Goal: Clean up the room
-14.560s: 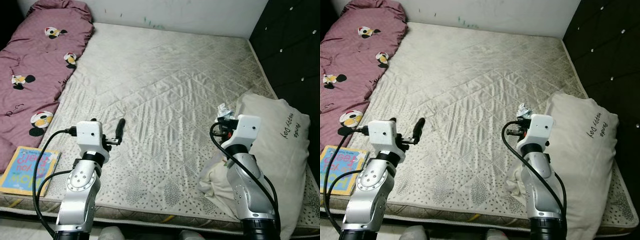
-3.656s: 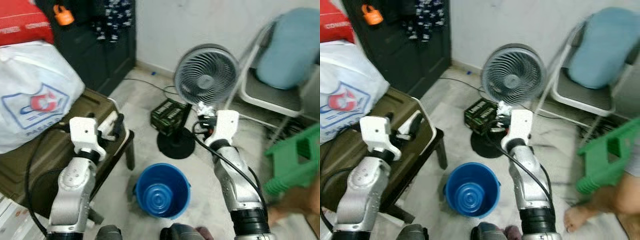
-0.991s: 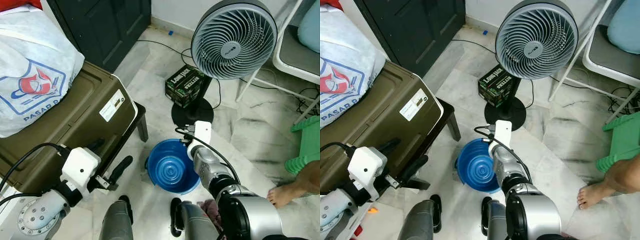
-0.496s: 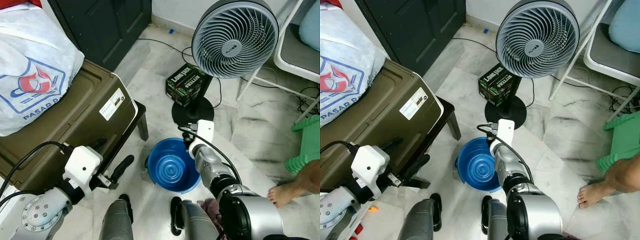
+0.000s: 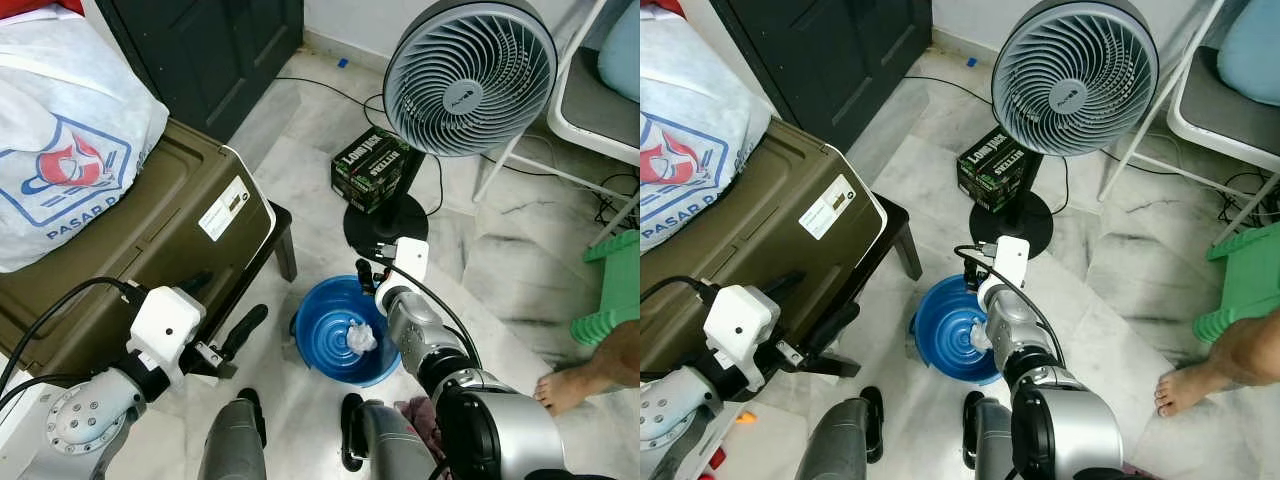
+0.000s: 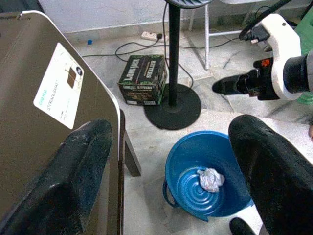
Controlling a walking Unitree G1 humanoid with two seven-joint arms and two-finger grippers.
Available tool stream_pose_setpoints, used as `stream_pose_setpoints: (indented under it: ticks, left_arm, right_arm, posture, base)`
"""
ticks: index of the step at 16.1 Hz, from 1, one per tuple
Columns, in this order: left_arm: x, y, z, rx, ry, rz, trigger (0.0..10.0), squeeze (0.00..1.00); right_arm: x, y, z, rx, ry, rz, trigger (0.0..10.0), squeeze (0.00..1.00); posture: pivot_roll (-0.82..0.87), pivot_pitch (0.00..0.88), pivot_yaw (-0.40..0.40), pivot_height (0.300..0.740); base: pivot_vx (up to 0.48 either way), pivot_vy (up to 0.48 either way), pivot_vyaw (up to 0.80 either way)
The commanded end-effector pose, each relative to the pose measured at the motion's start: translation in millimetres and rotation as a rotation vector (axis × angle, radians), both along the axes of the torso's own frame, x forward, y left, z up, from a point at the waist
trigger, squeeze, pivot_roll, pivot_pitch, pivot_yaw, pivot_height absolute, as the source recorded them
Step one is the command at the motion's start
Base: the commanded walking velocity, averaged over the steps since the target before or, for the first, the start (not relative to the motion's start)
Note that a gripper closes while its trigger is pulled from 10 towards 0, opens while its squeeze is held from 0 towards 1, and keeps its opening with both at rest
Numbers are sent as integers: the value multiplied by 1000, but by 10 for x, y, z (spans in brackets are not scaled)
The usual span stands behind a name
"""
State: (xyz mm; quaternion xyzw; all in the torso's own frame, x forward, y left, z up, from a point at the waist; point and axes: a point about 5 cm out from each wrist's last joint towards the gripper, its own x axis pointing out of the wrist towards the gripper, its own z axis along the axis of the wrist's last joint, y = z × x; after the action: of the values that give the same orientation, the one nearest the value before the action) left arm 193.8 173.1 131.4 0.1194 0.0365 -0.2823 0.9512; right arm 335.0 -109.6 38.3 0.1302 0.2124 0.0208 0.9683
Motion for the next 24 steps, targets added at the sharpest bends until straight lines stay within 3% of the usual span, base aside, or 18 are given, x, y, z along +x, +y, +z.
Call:
stream_pose_setpoints:
  ticks: [1, 3, 5, 8, 11, 12, 14, 15, 17, 19, 20, 21, 22, 24]
  left_arm:
    - [11, -22, -40, 6, 3, -7, 10000, 0]
    - [94, -93, -50, -14, -23, -5, 10000, 0]
    - [142, -159, 97, -30, -67, -3, 10000, 0]
    - [307, -230, 161, -64, -133, 16, 10000, 0]
    - [427, -312, 233, -100, -175, 21, 10000, 0]
    - [488, -397, 272, -116, -190, 5, 10000, 0]
    - [546, -452, 275, -111, -206, -7, 10000, 0]
    - [642, -440, 309, -105, -235, 23, 10000, 0]
    - [748, -399, 339, -109, -258, 70, 10000, 0]
    - [818, -377, 338, -87, -273, 96, 10000, 0]
    - [840, -322, 312, -60, -283, 127, 10000, 0]
    - [837, -274, 282, -47, -286, 147, 10000, 0]
    - [832, -228, 245, -38, -285, 170, 10000, 0]
    - [792, -126, 137, -82, -254, 252, 10000, 0]
  right_arm:
    - [7, 41, 35, 32, -28, 18, 10000, 1000]
    - [32, 63, 136, 25, -101, 82, 10000, 1000]
    - [19, 76, 182, 24, -135, 121, 10000, 1000]
    - [-121, 57, 269, -17, -207, 189, 10000, 1000]
    - [-254, -85, 363, -45, -230, 212, 10000, 1000]
    - [-347, -193, 402, -66, -238, 214, 10000, 1000]
    - [-444, -318, 426, -67, -222, 196, 10000, 1000]
    - [-485, -439, 459, -76, -213, 160, 10000, 1000]
    - [-527, -504, 530, -103, -222, 159, 10000, 1000]
    - [-596, -464, 568, -142, -238, 229, 10000, 1000]
    - [-742, -456, 641, -210, -290, 275, 10000, 933]
    - [-841, -463, 625, -209, -284, 288, 10000, 412]
    - [-918, -495, 596, -210, -274, 282, 10000, 0]
    - [-1020, -662, 527, -251, -254, 193, 10000, 0]
  posture:
    - [257, 278, 1, 740]
    - [219, 250, -12, 740]
    - [192, 229, -20, 740]
    - [155, 181, -39, 740]
    - [101, 133, -37, 740]
    - [82, 109, -28, 740]
    - [72, 85, -23, 740]
    - [56, 52, -17, 740]
    - [50, 35, -15, 740]
    - [37, 13, -5, 740]
    - [30, 0, 7, 740]
    - [23, 0, 11, 740]
    - [13, 0, 15, 740]
    - [-2, 0, 8, 740]
  base:
    - [0, 0, 0]
    - [0, 0, 0]
    - [0, 0, 0]
    - [0, 0, 0]
    - [0, 0, 0]
    - [0, 0, 0]
    - [0, 0, 0]
    - [0, 0, 0]
    - [0, 0, 0]
    - [0, 0, 0]
    - [0, 0, 0]
    - [0, 0, 0]
    - [0, 0, 0]
    - [0, 0, 0]
